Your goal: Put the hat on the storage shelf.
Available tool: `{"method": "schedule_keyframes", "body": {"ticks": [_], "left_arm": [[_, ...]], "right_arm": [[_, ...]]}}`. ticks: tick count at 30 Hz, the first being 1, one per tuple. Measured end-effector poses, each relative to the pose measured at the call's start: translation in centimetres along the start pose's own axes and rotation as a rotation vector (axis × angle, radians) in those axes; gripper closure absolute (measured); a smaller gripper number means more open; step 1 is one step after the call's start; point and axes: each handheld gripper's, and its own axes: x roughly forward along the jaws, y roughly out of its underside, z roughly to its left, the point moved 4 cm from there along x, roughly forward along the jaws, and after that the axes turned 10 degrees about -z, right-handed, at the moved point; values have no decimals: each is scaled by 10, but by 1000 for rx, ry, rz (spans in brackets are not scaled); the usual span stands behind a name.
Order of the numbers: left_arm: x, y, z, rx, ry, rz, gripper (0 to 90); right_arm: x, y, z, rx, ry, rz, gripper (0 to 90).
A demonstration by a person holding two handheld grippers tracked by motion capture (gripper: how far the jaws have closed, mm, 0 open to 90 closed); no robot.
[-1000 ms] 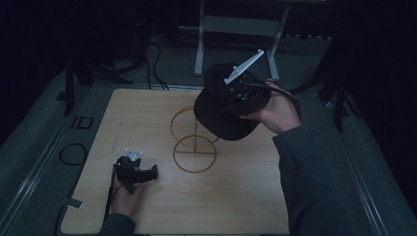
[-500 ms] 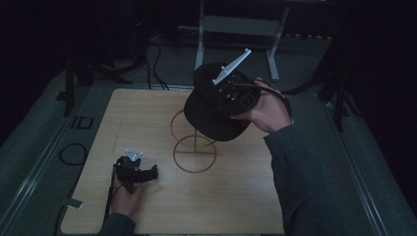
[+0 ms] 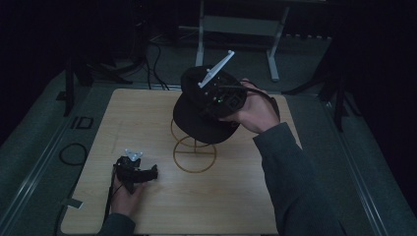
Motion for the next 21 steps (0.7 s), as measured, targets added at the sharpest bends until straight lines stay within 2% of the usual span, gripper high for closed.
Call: {"method": "schedule_keyframes", "body": {"ticks": [6,21], "left_arm": [[0,0,0,1,0,0,12],[0,0,0,2,0,2,12]], "right_arm": [[10,-5,8,-21,-12,25,773],[27,-10,17,-39,-43,43,765]]}}
